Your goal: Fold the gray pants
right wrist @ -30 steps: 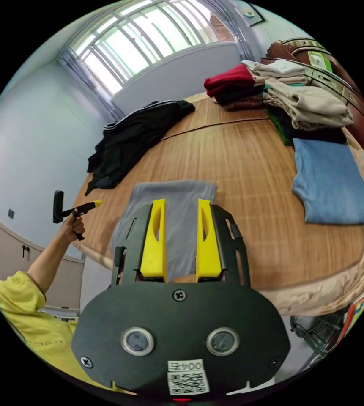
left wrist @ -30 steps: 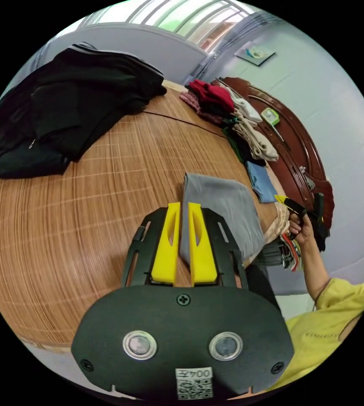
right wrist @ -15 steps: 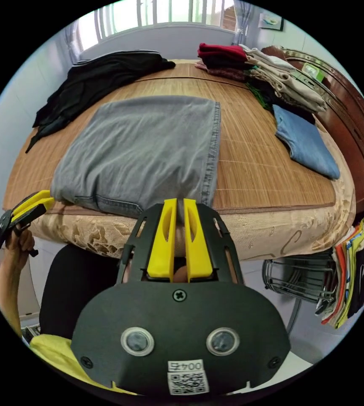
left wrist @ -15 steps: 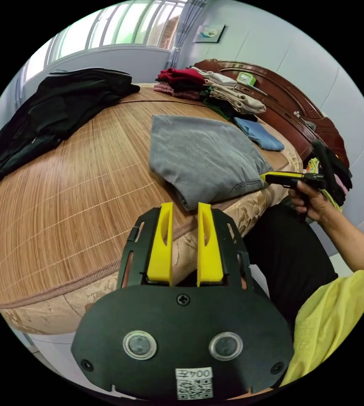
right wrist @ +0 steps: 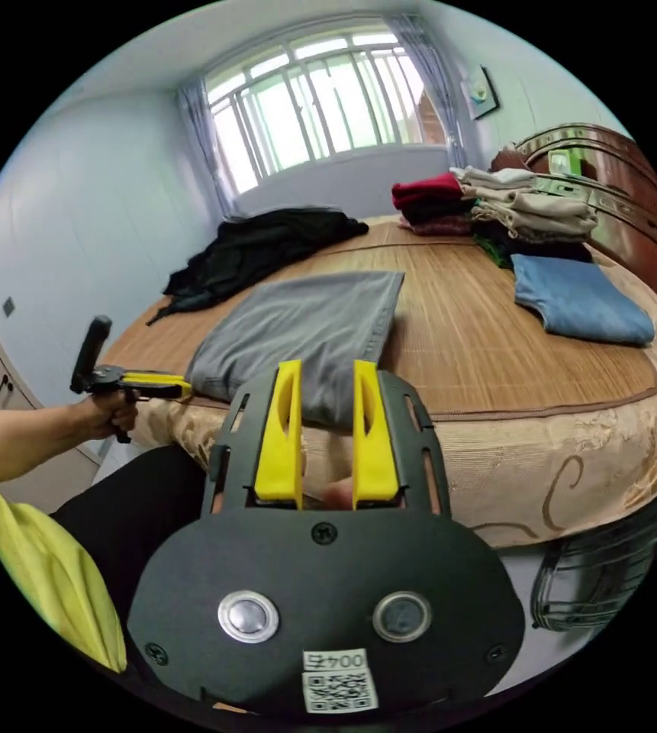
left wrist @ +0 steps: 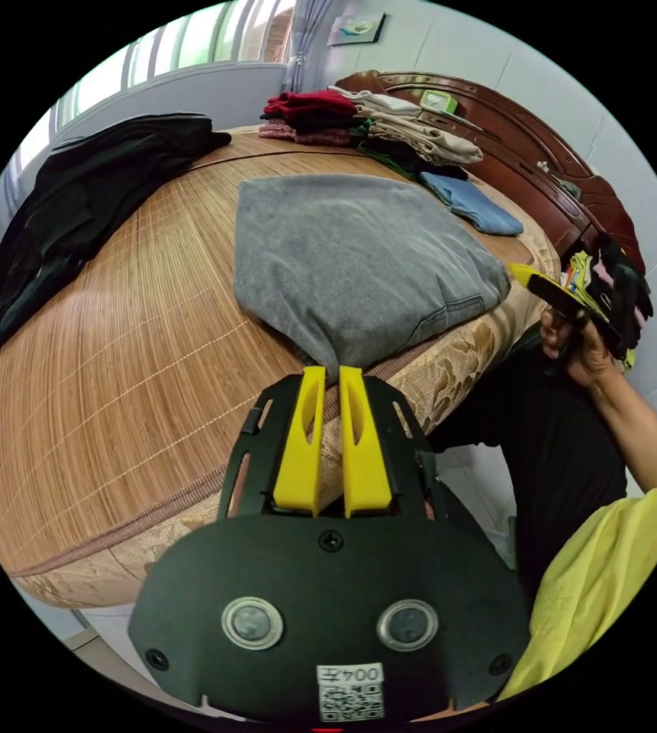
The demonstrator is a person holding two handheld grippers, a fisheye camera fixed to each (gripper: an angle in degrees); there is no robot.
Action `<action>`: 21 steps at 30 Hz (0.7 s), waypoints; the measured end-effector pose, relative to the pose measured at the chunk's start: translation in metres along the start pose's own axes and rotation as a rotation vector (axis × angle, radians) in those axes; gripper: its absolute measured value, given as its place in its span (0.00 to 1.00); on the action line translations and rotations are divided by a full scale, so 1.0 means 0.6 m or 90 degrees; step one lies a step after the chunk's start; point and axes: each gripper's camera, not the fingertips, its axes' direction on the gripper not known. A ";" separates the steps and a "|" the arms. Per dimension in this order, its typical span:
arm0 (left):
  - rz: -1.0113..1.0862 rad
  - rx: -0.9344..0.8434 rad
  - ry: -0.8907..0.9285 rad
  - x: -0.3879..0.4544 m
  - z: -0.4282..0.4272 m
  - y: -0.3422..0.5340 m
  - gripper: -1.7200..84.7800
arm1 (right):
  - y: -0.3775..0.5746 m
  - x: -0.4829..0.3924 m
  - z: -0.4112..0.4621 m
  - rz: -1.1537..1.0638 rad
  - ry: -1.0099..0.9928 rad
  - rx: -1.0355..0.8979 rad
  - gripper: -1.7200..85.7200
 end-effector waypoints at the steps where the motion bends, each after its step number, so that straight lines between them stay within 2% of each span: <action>1: -0.002 0.001 -0.001 0.002 0.004 0.001 0.06 | 0.006 0.021 -0.015 0.012 0.002 0.001 0.13; 5: -0.031 -0.001 0.009 0.002 0.016 0.002 0.06 | 0.020 0.066 -0.022 -0.007 -0.003 -0.107 0.11; 12: -0.042 -0.017 0.006 0.010 0.031 -0.004 0.06 | 0.029 0.094 -0.039 -0.021 -0.030 -0.116 0.13; 21: -0.029 -0.067 -0.031 0.032 0.047 -0.025 0.05 | -0.010 0.088 -0.035 -0.047 -0.001 -0.132 0.09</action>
